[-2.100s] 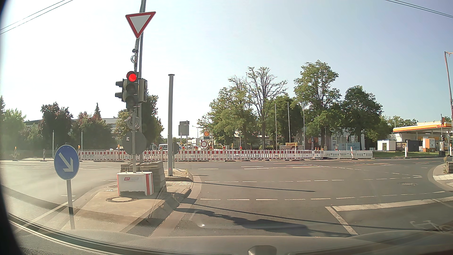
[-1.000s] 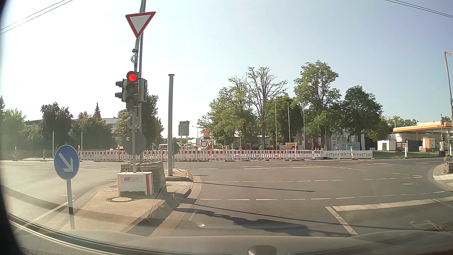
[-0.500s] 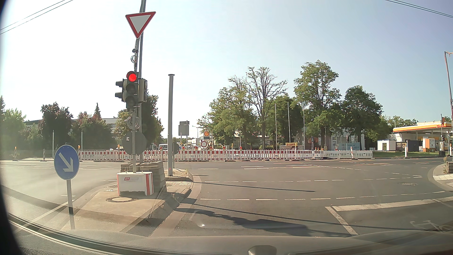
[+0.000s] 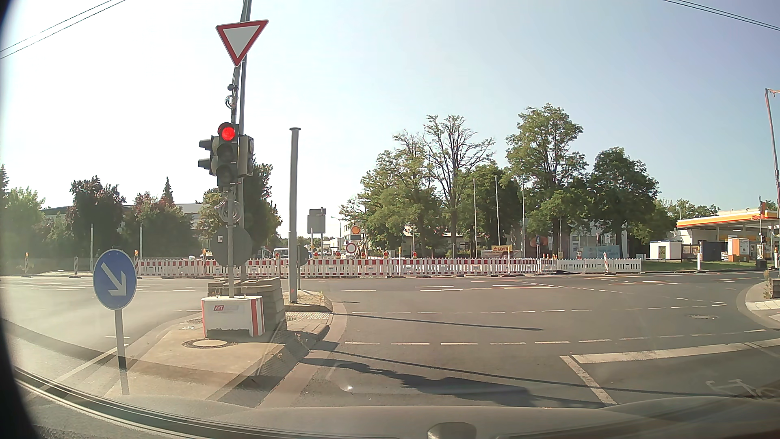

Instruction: Follow the waypoints while adhering to traffic rules and regulations

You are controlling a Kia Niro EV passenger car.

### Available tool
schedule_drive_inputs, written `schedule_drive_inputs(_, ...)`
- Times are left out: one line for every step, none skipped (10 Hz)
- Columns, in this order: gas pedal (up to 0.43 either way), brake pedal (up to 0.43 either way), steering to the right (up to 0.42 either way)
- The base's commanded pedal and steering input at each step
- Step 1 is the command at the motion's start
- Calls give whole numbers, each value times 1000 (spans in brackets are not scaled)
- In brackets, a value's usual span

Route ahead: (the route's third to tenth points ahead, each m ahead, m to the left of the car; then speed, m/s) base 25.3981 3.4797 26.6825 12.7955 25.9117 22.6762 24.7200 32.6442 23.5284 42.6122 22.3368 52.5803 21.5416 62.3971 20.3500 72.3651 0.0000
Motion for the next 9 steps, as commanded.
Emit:
schedule_drive_inputs(0,384,6)
schedule_drive_inputs(0,384,5)
schedule_drive_inputs(0,384,6)
schedule_drive_inputs(0,384,5)
schedule_drive_inputs(0,384,5)
schedule_drive_inputs(0,384,6)
schedule_drive_inputs(0,384,6)
schedule_drive_inputs(0,384,5)
schedule_drive_inputs(0,384,6)
